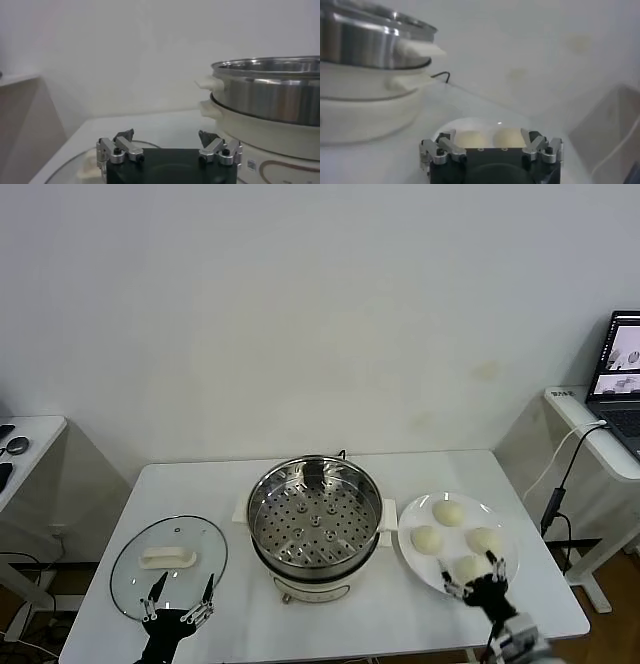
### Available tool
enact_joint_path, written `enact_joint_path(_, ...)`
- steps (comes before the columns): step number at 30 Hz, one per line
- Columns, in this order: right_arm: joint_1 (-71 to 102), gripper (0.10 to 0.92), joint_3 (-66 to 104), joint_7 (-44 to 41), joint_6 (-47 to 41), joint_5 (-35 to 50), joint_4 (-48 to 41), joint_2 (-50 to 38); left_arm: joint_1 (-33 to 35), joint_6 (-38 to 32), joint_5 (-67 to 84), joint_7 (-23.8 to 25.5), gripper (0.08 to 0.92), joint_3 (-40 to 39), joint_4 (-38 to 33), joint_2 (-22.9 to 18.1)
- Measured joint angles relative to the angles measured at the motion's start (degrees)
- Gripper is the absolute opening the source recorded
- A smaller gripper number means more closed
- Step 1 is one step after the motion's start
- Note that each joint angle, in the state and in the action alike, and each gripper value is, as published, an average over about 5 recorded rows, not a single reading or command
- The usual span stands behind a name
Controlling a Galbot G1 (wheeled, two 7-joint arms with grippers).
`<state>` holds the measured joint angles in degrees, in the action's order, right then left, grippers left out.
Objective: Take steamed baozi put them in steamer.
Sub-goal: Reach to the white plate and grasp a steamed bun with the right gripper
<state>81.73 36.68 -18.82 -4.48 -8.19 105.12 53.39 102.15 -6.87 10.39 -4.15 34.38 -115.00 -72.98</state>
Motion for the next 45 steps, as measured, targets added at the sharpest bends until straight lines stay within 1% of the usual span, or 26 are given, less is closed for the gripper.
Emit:
enact_joint_path(2,-1.79,0.823,-0.65,-1.42,-0.08,-1.16,-0.92,-1.81,0.13,-0.35,-0.48,0.09,0.823,0.16,-0.05,-0.13)
enact_joint_path(5,-7.81,0.823,-3.35,-5.92,-0.12,-4.74,-3.96,-6.96,0.64,-1.33,-1.89,0.28,0.823,0.61,-0.32,-0.56)
enact_joint_path(8,-15.08,0.823,-7.61,-11.09,0.37,-8.11,-7.6,-10.94,1.19,-2.08,-3.26,0.34,0.823,1.04,-0.65,-1.02)
enact_joint_path(12,-25.86,0.823,-15.29,-18.71,1.57,-11.69,-13.2,-14.14,1.5,-2.72,-4.91,0.41,0.823,1.52,-0.86,-1.53)
enact_joint_path(19,-44.26,0.823,-30.9,-31.13,3.85,-14.22,-23.85,-15.41,1.61,-3.27,-6.5,0.17,0.823,2.43,-0.85,-2.24)
enact_joint_path(24,-54.51,0.823,-40.76,-37.58,4.44,-14.18,-30.92,-14.03,1.55,-3.59,-7.32,0.13,0.823,3.18,-0.58,-2.56)
enact_joint_path(32,-65.22,0.823,-52.2,-42.21,4.48,-13.78,-40.07,-10.2,1.41,-4.25,-7.96,0.11,0.823,4.26,-0.14,-2.67)
enact_joint_path(45,-71.48,0.823,-60.34,-43.82,4.7,-15.24,-49.67,-3.98,0.97,-5.21,-8.43,0.03,0.823,5.18,0.72,-2.79)
